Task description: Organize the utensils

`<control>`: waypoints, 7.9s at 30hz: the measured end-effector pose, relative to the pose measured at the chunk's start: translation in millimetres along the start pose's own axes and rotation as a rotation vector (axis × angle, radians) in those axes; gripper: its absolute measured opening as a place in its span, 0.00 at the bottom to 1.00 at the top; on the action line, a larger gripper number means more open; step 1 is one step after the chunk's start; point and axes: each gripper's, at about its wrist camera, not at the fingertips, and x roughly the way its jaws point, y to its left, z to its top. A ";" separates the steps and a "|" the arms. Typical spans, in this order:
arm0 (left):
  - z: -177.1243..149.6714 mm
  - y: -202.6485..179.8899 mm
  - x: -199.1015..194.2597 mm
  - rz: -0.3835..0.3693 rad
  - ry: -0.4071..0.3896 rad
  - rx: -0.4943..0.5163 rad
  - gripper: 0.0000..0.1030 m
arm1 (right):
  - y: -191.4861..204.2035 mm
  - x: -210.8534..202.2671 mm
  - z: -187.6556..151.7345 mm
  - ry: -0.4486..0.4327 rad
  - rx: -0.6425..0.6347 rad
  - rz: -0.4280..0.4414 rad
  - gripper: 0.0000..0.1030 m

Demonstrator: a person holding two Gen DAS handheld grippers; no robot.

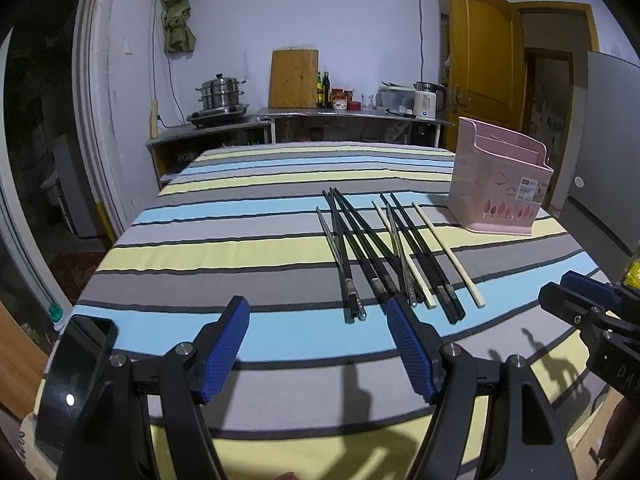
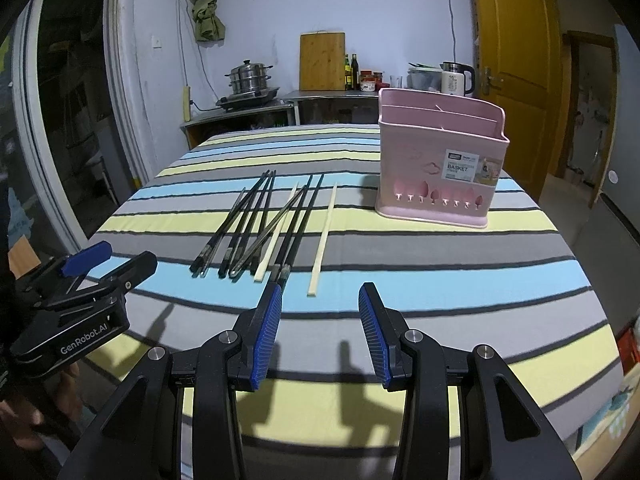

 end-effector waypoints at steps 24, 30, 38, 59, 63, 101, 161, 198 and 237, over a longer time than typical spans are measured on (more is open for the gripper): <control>88.0 13.4 135.0 -0.242 0.275 -0.046 0.30 | -7.9 110.5 77.8 0.131 0.051 0.084 0.31; 95.3 7.6 158.6 -0.279 0.330 -0.003 0.19 | 4.6 126.9 85.6 0.157 0.065 0.107 0.22; 96.0 12.8 178.3 -0.261 0.361 -0.002 0.15 | 11.5 139.5 85.0 0.186 0.065 0.116 0.22; 109.3 38.5 172.8 -0.289 0.327 -0.045 0.06 | 18.9 171.5 98.1 0.237 0.104 0.153 0.18; 109.4 41.6 169.0 -0.293 0.322 -0.059 0.06 | 19.2 187.6 101.1 0.274 0.132 0.157 0.18; 107.6 69.7 139.2 -0.294 0.306 -0.161 0.06 | 21.5 209.7 112.9 0.353 0.127 0.175 0.05; 120.6 103.9 137.0 -0.094 0.342 -0.105 0.05 | 88.6 196.0 147.4 0.332 -0.016 0.342 0.05; 233.7 4.9 23.5 -0.394 0.090 0.003 0.05 | -30.8 11.0 218.4 -0.029 0.096 0.275 0.05; 229.4 -92.8 104.6 -0.543 0.140 0.055 0.06 | -138.8 68.6 199.1 0.026 0.237 0.094 0.05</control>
